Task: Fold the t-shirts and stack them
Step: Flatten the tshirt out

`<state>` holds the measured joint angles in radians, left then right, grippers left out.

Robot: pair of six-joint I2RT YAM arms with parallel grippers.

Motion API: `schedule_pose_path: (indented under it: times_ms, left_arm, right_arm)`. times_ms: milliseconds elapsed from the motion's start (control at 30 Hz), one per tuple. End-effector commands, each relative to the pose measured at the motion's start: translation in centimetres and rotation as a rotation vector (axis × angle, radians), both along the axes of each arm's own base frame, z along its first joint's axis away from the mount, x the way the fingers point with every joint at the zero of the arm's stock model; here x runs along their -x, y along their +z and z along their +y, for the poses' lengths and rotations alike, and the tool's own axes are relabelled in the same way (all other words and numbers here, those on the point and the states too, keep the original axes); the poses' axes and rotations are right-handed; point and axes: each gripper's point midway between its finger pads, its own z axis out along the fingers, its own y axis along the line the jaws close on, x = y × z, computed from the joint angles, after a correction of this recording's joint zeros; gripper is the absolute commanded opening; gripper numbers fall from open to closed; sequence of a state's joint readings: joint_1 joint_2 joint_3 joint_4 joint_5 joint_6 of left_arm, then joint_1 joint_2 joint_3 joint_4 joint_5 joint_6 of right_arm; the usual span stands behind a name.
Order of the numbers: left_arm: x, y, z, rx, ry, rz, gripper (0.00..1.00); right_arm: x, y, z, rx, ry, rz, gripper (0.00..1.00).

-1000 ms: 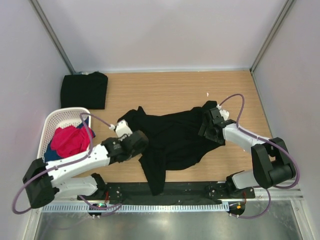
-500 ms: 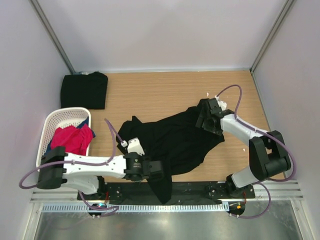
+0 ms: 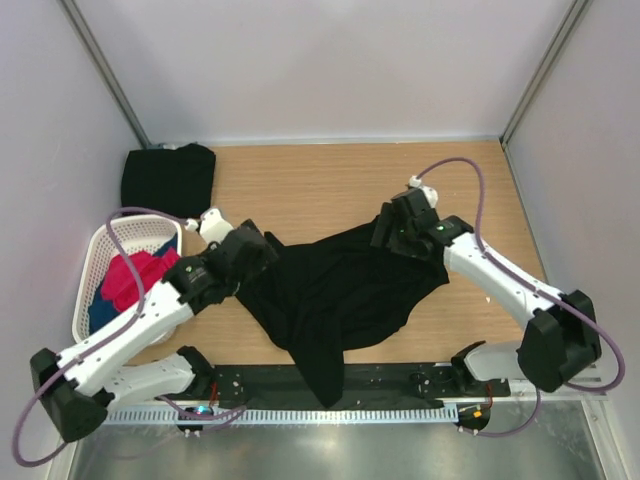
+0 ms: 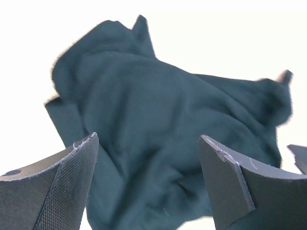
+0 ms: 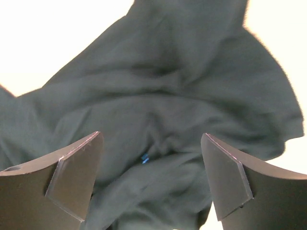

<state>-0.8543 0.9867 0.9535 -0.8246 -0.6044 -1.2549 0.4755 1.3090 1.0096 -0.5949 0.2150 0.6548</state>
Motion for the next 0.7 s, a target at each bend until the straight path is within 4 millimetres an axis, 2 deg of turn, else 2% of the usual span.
schedule_pose_path:
  times_ms: [0, 67, 100, 133, 200, 233, 300, 367, 400, 433, 533, 567, 600, 667]
  left_arm:
    - [-3.8, -2.7, -0.7, -0.045, -0.141, 0.053, 0.84]
    - [-4.9, -3.9, -0.3, -0.088, -0.141, 0.102, 0.83]
    - [-5.9, -3.9, -0.1, -0.086, -0.138, 0.109, 0.82]
    - [-6.5, -5.7, 0.1, -0.141, -0.142, 0.155, 0.82]
    - [-7.6, -7.0, 0.1, -0.149, -0.134, 0.175, 0.80]
    - [-7.8, -8.8, 0.3, -0.150, -0.134, 0.217, 0.79]
    - [-8.3, -10.6, 0.2, -0.146, -0.130, 0.235, 0.75]
    - [-7.5, -13.4, 0.3, -0.167, -0.138, 0.308, 0.69]
    - [-7.0, -14.2, 0.4, -0.171, -0.138, 0.335, 0.62]
    - [-5.9, -15.6, 0.9, -0.177, -0.133, 0.378, 0.60]
    - [-3.7, -17.1, 1.1, -0.128, -0.092, 0.430, 0.54]
    - [-1.8, -18.3, 1.5, -0.144, -0.095, 0.462, 0.51]
    - [-1.4, -17.4, 1.4, -0.120, -0.076, 0.426, 0.46]
    - [0.4, -17.3, 1.8, -0.127, -0.064, 0.428, 0.43]
  right_arm:
    - [1.1, -1.2, 5.9, -0.084, 0.078, 0.020, 0.89]
    - [2.3, -2.9, 8.6, -0.078, 0.128, 0.051, 0.89]
    - [2.3, -3.3, 9.4, -0.087, 0.128, 0.047, 0.88]
    - [2.4, -3.9, 9.8, -0.071, 0.135, 0.044, 0.86]
    - [3.2, -5.5, 11.0, -0.033, 0.168, 0.059, 0.85]
    - [3.5, -6.3, 10.9, 0.003, 0.171, 0.059, 0.85]
    - [5.2, -8.1, 11.7, 0.047, 0.212, 0.084, 0.84]
    - [6.8, -9.9, 11.5, 0.073, 0.220, 0.123, 0.84]
    - [7.6, -10.5, 11.4, 0.089, 0.228, 0.140, 0.84]
    - [8.3, -11.2, 10.9, 0.102, 0.222, 0.158, 0.84]
    - [9.8, -11.8, 10.0, 0.079, 0.195, 0.190, 0.83]
    - [10.1, -11.8, 9.9, 0.066, 0.184, 0.197, 0.84]
    - [10.6, -11.9, 9.8, 0.055, 0.190, 0.205, 0.83]
    - [11.3, -11.7, 9.3, 0.044, 0.193, 0.208, 0.84]
